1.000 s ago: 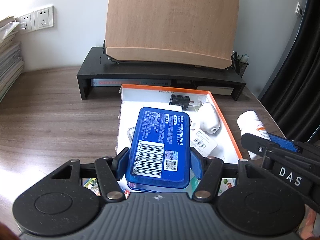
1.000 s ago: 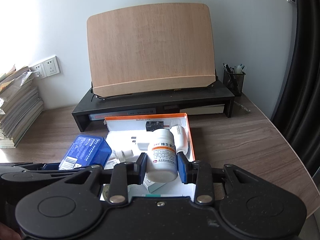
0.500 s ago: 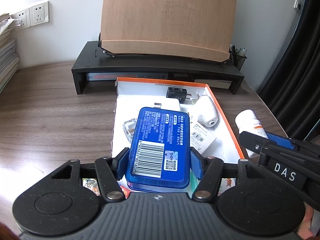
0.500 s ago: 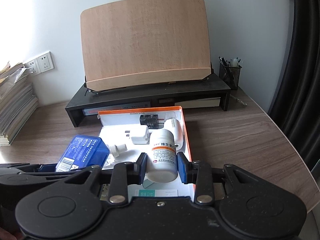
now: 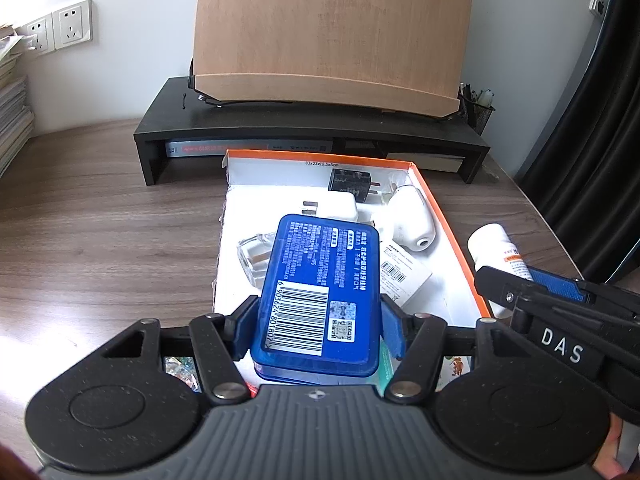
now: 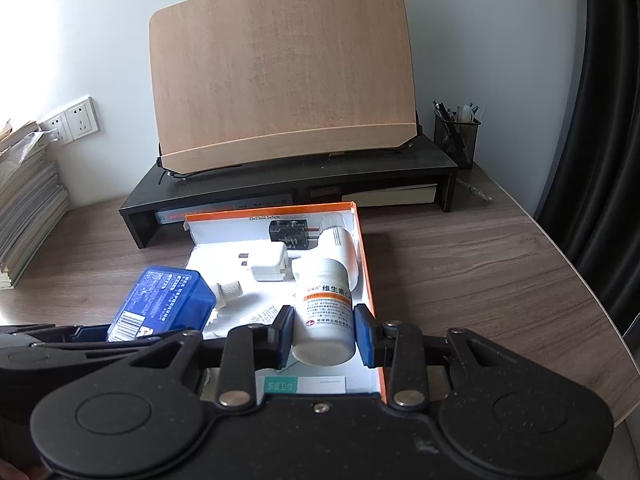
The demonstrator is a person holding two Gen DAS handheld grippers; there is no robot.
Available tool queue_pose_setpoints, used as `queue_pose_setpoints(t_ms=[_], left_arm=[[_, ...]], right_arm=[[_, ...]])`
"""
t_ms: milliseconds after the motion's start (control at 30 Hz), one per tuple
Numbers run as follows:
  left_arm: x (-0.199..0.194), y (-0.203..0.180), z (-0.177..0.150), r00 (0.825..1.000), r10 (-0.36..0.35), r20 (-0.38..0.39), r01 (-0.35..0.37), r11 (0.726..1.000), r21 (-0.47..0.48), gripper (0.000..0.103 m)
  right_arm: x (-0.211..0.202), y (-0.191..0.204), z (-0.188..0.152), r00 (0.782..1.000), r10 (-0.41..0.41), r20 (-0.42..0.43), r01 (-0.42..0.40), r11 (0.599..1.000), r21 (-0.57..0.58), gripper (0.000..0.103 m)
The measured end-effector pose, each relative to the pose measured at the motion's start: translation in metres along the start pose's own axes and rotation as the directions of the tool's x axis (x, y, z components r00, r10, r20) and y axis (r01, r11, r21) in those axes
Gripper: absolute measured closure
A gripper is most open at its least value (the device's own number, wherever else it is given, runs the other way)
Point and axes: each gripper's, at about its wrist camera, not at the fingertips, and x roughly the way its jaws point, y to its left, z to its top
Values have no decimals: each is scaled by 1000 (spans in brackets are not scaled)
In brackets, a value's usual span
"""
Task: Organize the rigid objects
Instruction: 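Carry the blue box and pill bottle over the box and lower them with both tools, then open the left tool releasing the blue box while the right tool releases the pill bottle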
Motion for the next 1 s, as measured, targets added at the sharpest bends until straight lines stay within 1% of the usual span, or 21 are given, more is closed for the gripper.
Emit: queue_pose_setpoints(t_ms=[700, 1000], left_arm=[[17, -5, 6, 1000, 9, -16, -9, 1000, -11, 41], [23, -8, 7, 1000, 3, -16, -4, 1000, -6, 41]], right_arm=[[27, -7, 4, 999, 5, -36, -5, 1000, -15, 62], [16, -17, 5, 1000, 3, -6, -3, 1000, 2, 62]])
